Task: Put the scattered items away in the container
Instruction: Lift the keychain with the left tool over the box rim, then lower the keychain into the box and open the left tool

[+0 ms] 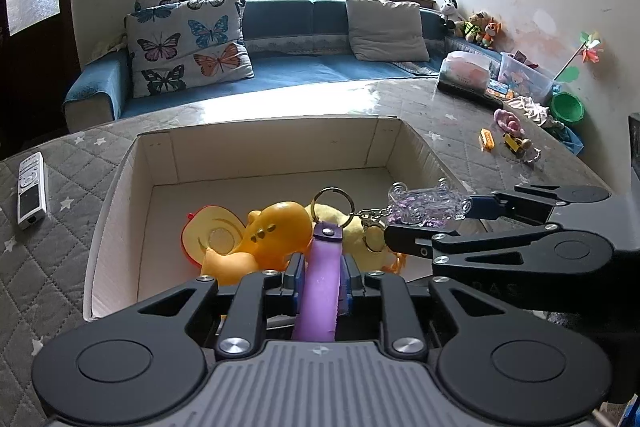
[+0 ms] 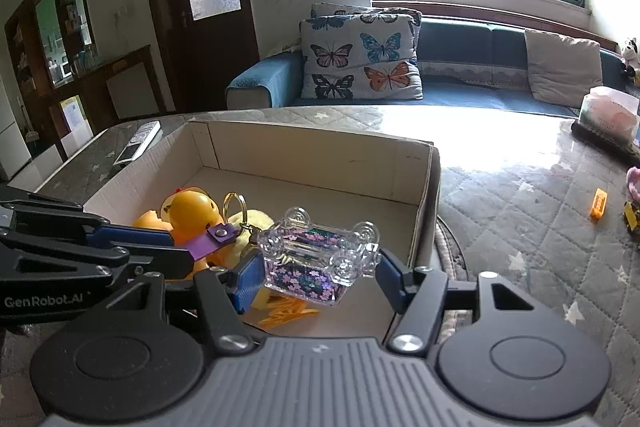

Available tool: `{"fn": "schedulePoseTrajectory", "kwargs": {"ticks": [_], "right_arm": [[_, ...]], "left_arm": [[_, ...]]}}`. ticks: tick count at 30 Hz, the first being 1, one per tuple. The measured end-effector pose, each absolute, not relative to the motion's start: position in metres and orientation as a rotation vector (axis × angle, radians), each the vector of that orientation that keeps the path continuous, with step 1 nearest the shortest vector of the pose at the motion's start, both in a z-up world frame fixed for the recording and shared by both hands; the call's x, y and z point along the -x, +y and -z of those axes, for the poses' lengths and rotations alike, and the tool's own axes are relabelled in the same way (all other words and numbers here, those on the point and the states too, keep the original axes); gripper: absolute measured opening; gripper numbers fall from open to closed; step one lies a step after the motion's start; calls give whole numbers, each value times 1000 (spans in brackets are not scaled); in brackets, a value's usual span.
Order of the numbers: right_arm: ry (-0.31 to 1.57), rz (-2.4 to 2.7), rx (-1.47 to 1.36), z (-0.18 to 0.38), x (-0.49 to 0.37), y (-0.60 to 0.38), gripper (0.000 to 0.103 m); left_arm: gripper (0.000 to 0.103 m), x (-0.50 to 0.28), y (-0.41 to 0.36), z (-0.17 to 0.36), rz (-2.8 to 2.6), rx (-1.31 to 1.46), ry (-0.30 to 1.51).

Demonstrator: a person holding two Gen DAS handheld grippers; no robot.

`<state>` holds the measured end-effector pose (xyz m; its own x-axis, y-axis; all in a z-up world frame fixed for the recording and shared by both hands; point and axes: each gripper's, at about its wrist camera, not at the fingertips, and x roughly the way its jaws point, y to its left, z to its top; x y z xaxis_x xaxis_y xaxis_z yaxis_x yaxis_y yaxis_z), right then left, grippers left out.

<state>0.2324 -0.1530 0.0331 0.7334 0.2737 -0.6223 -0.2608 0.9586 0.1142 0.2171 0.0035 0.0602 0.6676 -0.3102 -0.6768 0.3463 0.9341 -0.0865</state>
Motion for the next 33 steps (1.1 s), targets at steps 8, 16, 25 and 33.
{"fn": "schedulePoseTrajectory", "kwargs": {"ticks": [8, 16, 25, 33], "right_arm": [[679, -297, -20, -35, -225, -153, 62], [670, -300, -28, -38, -216, -155, 63], [666, -308, -32, -38, -205, -154, 67], [648, -313, -45, -42, -192, -155, 67]], "left_arm": [[23, -213, 7, -60, 361, -37, 752], [25, -207, 11, -62, 353, -23, 743], [29, -198, 12, -64, 353, -21, 731], [29, -186, 14, -64, 340, -14, 722]]}}
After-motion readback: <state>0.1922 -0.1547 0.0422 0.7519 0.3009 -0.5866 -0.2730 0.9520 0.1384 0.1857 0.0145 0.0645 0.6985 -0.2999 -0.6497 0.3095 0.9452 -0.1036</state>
